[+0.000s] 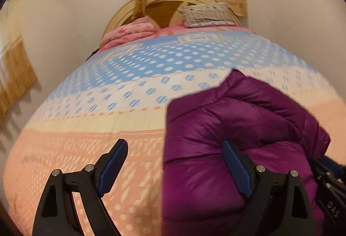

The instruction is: Fold large clothes

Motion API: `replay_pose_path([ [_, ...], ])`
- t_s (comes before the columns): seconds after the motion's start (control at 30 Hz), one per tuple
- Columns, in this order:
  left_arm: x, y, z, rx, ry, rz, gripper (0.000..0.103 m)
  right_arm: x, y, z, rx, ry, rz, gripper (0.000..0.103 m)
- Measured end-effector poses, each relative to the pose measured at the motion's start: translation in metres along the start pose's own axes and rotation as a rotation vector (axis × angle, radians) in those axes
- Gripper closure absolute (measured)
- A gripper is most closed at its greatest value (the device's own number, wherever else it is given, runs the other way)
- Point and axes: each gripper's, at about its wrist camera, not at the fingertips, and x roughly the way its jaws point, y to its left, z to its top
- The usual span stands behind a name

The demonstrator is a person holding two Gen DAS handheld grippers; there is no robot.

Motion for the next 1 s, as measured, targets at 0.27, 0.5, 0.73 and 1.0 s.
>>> replay_pose_path([
  [0.27,0.023,0.005,-0.012,-0.066,0.018,-0.054,0.007,0.005,0.003,-0.008,0.009,-0.039,0.021,0.065],
  [0.5,0.031,0.002,-0.015,-0.077,0.043,-0.073,0.006,0.011,0.001,-0.010,0.009,-0.040,0.030,0.064],
  [0.73,0.036,0.002,-0.019,-0.088,0.066,-0.095,0.006,0.018,0.003,-0.008,-0.011,-0.019,0.021,0.064],
  [1.0,0.040,0.002,-0.019,-0.085,0.084,-0.110,0.006,0.021,0.005,-0.009,-0.027,-0.011,0.008,0.064],
])
